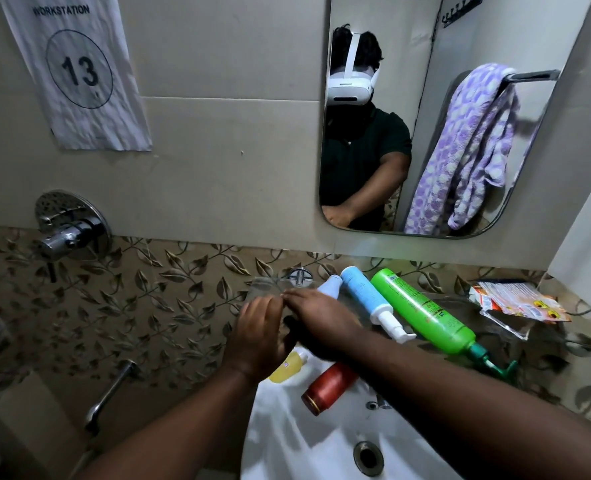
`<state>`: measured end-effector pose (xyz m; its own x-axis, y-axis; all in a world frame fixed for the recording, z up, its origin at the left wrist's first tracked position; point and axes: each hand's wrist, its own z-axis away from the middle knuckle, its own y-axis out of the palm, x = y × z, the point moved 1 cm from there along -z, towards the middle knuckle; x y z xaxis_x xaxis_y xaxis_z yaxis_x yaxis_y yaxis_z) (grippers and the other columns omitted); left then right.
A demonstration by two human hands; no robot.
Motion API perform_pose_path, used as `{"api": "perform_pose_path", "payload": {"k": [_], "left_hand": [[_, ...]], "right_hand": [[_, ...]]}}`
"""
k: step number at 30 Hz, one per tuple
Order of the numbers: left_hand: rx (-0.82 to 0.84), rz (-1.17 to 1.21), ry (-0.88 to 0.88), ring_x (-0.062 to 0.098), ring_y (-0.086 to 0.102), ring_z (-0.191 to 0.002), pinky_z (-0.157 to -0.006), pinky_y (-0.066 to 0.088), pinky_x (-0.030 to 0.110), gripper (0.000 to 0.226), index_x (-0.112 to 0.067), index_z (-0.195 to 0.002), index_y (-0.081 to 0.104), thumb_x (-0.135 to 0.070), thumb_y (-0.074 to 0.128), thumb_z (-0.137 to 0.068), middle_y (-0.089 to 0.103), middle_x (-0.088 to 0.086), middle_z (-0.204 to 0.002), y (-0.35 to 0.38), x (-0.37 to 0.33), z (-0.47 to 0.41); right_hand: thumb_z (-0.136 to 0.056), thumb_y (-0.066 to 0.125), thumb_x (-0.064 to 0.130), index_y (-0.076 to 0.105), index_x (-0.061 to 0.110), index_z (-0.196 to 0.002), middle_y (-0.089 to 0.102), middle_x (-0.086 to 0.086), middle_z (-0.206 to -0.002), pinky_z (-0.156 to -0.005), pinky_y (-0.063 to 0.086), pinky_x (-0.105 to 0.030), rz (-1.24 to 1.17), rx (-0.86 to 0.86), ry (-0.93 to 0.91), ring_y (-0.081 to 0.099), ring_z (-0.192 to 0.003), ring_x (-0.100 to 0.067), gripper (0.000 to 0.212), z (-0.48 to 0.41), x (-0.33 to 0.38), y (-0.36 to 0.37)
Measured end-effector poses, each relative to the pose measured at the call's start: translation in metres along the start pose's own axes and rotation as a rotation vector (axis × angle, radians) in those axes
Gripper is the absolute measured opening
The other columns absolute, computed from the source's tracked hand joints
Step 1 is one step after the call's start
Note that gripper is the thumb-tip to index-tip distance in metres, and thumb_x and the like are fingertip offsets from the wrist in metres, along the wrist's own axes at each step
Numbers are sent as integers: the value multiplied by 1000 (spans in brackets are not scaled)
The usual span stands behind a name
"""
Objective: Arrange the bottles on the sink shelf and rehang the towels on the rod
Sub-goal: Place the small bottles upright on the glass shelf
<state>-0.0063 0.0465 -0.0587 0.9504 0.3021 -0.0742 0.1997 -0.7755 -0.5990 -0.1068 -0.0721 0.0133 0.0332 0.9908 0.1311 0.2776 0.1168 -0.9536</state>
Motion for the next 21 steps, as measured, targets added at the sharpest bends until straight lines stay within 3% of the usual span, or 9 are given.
{"api": "perform_pose_path", "payload": {"k": [4,7,12,17,21], "left_hand": [[-11,-31,119,26,48,-81,-72,37,36,35,-10,-108,54,-38,60,-87,61,9,-89,1,15,38],[127,-27,115,30,55,-76,-70,38,37,30,-12,-104,58,-36,62,-86,58,6,-90,12,21,64],[318,41,-22,27,62,-83,-76,41,36,37,-18,-115,51,-35,59,-83,65,3,-98,37,13,94],[525,70,-161,22,65,-88,-77,46,32,41,-24,-114,51,-34,63,-76,66,-4,-101,65,8,105],[655,15,-287,23,70,-89,-73,57,34,67,-23,-113,52,-35,88,-58,69,-2,-103,94,19,110]], "right_hand": [[-88,62,14,59,15,-120,67,-10,-118,-88,54,-44,10,100,-14,65,-108,-33,32,12,15,32],[-91,59,12,53,15,-128,63,-10,-126,-89,50,-41,13,219,26,62,-112,-34,38,18,12,60],[-93,62,11,47,14,-140,56,-11,-134,-95,50,-42,-51,370,129,61,-118,-34,49,25,-6,108],[-99,56,16,33,13,-154,53,-13,-142,-98,48,-41,-67,426,247,58,-122,-35,60,38,-21,140],[-98,52,16,50,10,-133,58,-13,-128,-91,49,-39,-74,433,268,60,-116,-34,35,48,-29,163]]}}
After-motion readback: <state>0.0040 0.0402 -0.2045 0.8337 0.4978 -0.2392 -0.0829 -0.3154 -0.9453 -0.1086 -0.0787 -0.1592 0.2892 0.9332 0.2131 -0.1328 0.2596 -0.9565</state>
